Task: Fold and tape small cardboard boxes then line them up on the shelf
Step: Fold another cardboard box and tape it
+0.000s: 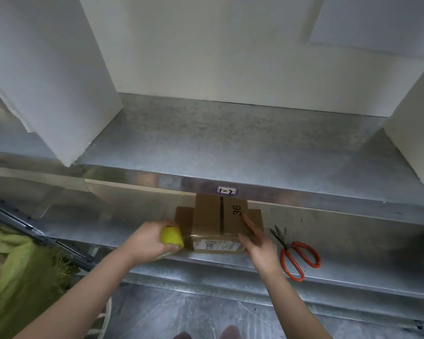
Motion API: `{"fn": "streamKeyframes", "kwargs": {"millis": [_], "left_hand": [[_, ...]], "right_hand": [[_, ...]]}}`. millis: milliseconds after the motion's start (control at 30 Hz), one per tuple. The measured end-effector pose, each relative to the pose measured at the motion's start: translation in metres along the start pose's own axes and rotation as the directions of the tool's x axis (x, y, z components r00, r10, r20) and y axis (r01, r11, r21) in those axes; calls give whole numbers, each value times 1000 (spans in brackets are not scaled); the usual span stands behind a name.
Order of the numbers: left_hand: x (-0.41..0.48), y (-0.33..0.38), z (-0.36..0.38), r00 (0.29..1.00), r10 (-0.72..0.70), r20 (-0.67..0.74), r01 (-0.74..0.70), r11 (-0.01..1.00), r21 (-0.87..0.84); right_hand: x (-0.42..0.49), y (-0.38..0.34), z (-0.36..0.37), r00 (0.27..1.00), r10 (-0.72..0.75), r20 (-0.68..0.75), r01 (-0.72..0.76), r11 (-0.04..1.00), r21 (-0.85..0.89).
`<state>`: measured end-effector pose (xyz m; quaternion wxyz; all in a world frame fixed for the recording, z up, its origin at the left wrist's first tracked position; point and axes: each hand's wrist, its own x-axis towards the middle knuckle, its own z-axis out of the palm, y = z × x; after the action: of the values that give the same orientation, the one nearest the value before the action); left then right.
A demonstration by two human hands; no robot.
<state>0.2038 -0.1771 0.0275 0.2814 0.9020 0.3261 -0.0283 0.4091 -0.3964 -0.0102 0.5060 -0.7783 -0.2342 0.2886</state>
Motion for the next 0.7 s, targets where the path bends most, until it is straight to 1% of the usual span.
{"fn": "streamKeyframes", "kwargs": {"millis": [33, 100, 167, 200, 333, 433, 500, 533, 567, 600, 667, 700], "left_hand": [[2, 1, -1, 1000, -14, 6, 14, 999, 43], [7, 4, 0, 1000, -20, 16, 17, 982, 188], [12, 7, 0, 1000, 9, 7, -10, 944, 330], [13, 7, 0, 1000, 21, 5, -22, 931, 365], [11, 3, -1, 998, 62, -13, -52, 926, 373], [11, 3, -4, 997, 76, -10, -69, 947, 315], [12, 4, -6, 997, 77, -9, -71, 951, 300], [13, 5, -6, 997, 77, -8, -71, 953, 295], [13, 6, -7, 997, 78, -6, -72, 954, 291], [14, 7, -6, 997, 76, -2, -73, 955, 287], [14, 10, -6, 998, 63, 2, -61, 962, 266], [14, 11, -6, 999, 51, 1, -50, 966, 253]], "right_hand": [[1, 1, 0, 1000, 3, -1, -3, 1000, 4], [2, 3, 2, 1000, -3, 2, 3, 1000, 4], [4, 5, 2, 1000, -24, 0, 24, 1000, -3], [5, 6, 2, 1000, -31, 2, 31, 999, -6], [8, 6, 2, 996, -91, 21, 93, 992, -86], [10, 8, -2, 986, -135, 100, 155, 959, -236], [7, 16, -13, 975, -161, 152, 198, 941, -276], [5, 23, -21, 976, -159, 150, 199, 930, -310], [4, 33, -31, 979, -161, 124, 197, 903, -382], [2, 44, -43, 982, -167, 88, 189, 842, -506], [1, 70, -67, 978, -207, 39, 168, 657, -735], [1, 81, -77, 978, -206, 28, 146, 581, -801]]}}
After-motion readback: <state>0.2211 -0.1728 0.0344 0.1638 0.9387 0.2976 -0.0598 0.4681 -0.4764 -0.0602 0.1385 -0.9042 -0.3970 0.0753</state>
